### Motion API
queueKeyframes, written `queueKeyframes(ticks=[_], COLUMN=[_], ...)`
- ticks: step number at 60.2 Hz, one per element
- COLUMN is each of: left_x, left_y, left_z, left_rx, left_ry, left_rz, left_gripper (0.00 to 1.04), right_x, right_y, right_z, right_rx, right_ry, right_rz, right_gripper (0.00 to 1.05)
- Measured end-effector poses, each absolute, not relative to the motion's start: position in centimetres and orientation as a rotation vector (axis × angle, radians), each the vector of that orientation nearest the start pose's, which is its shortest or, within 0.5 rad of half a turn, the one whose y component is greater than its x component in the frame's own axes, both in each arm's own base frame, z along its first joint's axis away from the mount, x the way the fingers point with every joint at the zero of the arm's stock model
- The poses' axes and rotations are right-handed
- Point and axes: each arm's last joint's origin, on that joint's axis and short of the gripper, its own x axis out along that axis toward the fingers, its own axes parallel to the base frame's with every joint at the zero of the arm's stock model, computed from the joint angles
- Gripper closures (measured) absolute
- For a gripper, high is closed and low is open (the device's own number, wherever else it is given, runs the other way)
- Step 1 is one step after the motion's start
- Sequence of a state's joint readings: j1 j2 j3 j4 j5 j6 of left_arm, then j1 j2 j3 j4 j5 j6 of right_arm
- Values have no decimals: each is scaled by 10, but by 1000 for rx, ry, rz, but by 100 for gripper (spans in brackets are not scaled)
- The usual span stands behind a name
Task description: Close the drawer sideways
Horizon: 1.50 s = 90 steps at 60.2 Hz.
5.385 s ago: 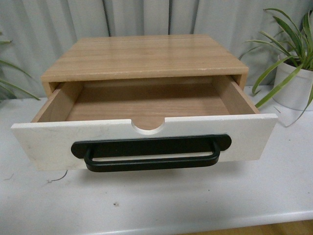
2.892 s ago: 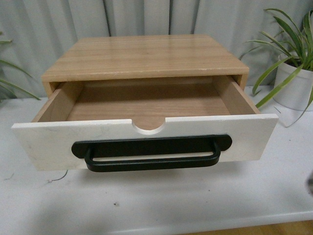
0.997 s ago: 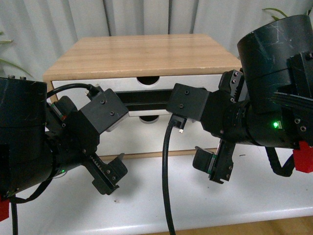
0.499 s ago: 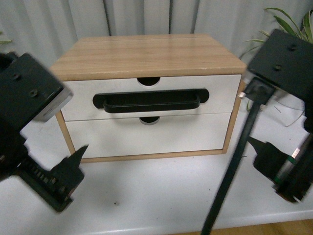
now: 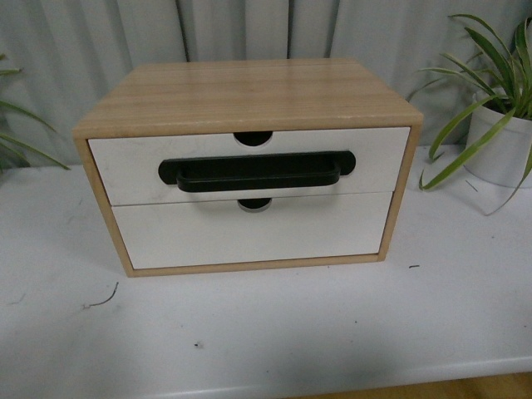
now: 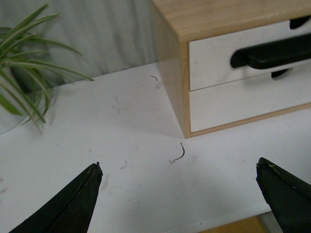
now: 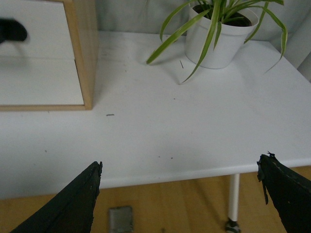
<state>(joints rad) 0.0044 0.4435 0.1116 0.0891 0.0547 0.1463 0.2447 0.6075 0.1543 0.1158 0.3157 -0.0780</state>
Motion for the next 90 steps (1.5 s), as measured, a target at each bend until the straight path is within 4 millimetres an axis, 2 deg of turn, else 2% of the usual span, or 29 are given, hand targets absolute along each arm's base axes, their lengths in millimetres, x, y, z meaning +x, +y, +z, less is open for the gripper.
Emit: queueKeyframes(ticks=[6,15,18,20,25,29,30,34,38,40,42,46,51,65,69,73,90], left_x=[112,111,112,111,108,108,107,100,97,97,98,98,98,98,98,98,98], left_y=[7,6,4,1,-1,0,0,0,0,0,0,0,0,0,0,0,0], left_z=[171,172,172,168,172,169,168,163,168,169,166,166,166,166,166,166,166], left_rx=[60,34,33,24,18,8,7,6,6,5,6,4,2,3,3,2,3], left_ry=[193,175,82,36,-34,-4,2,45,-18,-12,5,3,1,1,1,2,1], left_rz=[-9,-19,4,3,-13,-3,-3,0,0,3,0,1,0,0,0,0,0], left_gripper=[7,7,12,20,37,48,50,63,74,83,88,103,103,103,103,103,103], right_x=[125,124,124,125,123,121,121,118,117,116,115,113,112,108,102,97,97], right_y=[16,15,15,16,12,10,10,3,-2,-1,0,0,0,0,0,0,0], right_z=[170,172,172,172,163,170,171,171,170,170,171,171,170,170,164,168,167], right_rx=[-26,57,63,72,61,40,39,18,13,9,7,6,6,2,2,1,0], right_ry=[255,233,235,202,57,-14,-19,-17,-11,-6,-13,-16,-10,-12,40,-17,-4], right_rz=[-137,-160,-161,-145,-41,-15,-11,6,-27,-11,0,0,-1,0,1,0,0], right_gripper=[7,7,7,8,24,37,38,52,62,71,77,92,103,103,103,103,103])
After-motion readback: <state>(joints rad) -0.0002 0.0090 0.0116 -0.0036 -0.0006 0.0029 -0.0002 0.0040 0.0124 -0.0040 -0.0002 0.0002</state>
